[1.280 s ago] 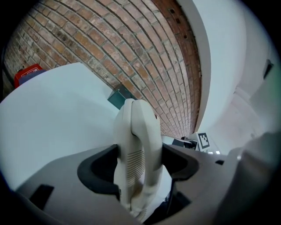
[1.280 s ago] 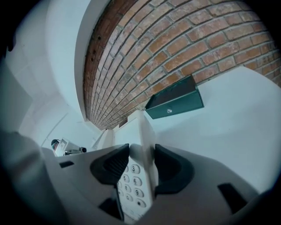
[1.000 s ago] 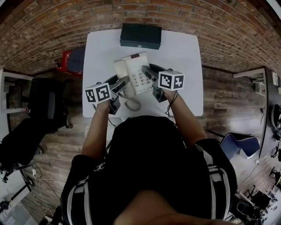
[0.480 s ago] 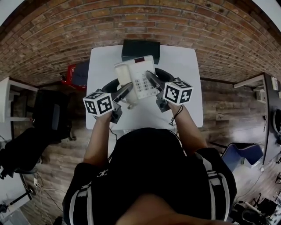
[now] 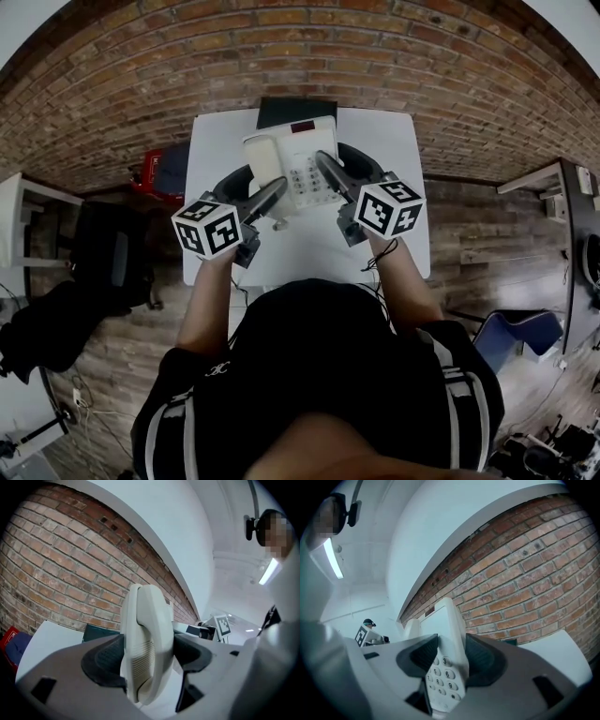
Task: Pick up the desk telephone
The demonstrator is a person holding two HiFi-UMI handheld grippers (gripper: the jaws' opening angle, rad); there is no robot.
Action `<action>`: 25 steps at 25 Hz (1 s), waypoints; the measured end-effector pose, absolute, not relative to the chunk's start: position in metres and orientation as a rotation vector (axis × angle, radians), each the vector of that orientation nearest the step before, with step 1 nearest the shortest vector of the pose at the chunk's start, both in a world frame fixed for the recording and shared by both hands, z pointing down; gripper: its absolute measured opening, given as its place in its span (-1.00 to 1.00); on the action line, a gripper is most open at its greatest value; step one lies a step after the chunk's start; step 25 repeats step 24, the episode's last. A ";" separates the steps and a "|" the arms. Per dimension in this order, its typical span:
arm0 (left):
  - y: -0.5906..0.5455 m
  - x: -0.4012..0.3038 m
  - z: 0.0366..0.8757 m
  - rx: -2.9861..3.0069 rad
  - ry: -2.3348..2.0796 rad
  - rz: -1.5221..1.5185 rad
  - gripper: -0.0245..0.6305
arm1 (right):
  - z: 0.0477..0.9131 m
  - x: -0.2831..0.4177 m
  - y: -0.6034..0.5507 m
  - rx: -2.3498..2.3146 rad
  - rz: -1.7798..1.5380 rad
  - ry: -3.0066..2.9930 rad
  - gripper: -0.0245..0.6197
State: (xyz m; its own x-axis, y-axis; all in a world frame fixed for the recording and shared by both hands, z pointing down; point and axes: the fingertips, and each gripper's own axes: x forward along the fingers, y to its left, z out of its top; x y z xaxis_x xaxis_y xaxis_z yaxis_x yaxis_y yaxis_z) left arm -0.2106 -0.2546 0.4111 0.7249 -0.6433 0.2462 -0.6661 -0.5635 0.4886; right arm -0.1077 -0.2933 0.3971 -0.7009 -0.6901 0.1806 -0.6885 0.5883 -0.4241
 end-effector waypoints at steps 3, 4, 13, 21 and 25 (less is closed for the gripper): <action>-0.254 -0.208 0.407 2.365 -0.971 0.031 0.05 | 0.389 -0.105 -0.291 -1.236 -0.705 2.797 -0.40; -0.254 -0.207 0.407 2.362 -0.964 0.024 0.05 | 0.388 -0.103 -0.291 -1.243 -0.696 2.799 -0.40; -0.248 -0.199 0.414 2.351 -0.938 0.056 0.05 | 0.401 -0.093 -0.283 -1.264 -0.791 2.754 -0.40; -0.246 -0.199 0.415 2.342 -0.915 0.061 0.05 | 0.402 -0.091 -0.280 -1.281 -0.796 2.747 -0.40; -0.245 -0.199 0.416 2.340 -0.910 0.065 0.05 | 0.403 -0.091 -0.279 -1.283 -0.804 2.744 -0.40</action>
